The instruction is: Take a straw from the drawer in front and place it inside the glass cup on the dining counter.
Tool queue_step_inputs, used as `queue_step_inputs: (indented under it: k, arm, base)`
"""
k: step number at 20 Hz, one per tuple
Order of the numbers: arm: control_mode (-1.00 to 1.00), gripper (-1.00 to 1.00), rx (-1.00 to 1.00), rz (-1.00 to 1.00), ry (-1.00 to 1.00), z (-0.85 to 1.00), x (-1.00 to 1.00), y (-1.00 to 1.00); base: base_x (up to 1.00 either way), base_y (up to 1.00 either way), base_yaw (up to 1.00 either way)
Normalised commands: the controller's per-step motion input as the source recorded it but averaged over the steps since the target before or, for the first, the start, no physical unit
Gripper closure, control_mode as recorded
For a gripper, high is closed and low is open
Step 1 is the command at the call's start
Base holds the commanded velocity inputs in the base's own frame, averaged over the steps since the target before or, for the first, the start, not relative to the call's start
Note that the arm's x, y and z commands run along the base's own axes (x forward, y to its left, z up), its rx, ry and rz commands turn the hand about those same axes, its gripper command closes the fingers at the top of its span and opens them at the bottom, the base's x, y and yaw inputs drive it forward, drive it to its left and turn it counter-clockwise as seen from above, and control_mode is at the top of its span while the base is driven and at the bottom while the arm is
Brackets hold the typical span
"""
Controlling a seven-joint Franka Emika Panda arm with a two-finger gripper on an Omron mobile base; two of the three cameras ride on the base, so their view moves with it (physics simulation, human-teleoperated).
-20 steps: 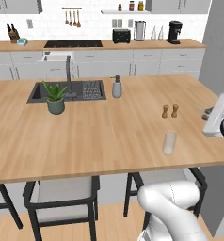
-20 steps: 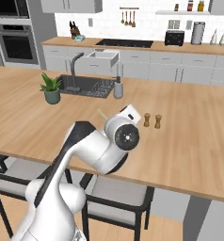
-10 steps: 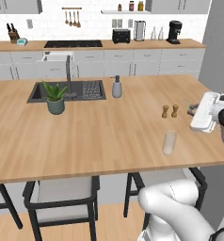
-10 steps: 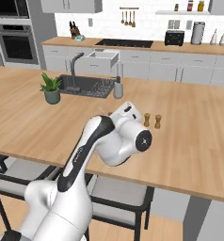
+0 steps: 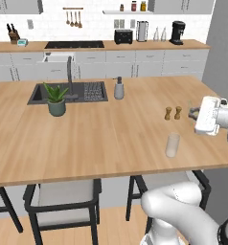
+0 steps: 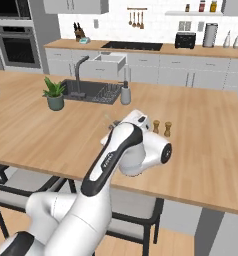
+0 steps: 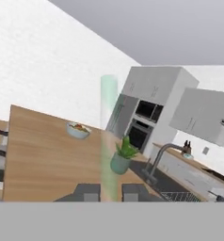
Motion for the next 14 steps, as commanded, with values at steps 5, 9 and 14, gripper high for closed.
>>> queue_step_inputs:
  k: [5,9,14]
  arm:
    - [-1.00,1.00,0.04,0.15,-0.02,-0.24,0.26,0.07]
    - [-1.00,1.00,0.10,0.23,-0.01,-0.22,0.01,-0.01]
    - [-1.00,1.00,0.15,0.25,-0.01,-0.11,0.02,-0.02]
  base:
    - [0.00,0.00,0.00]
    - [0.00,0.00,0.00]
    - [0.00,0.00,0.00]
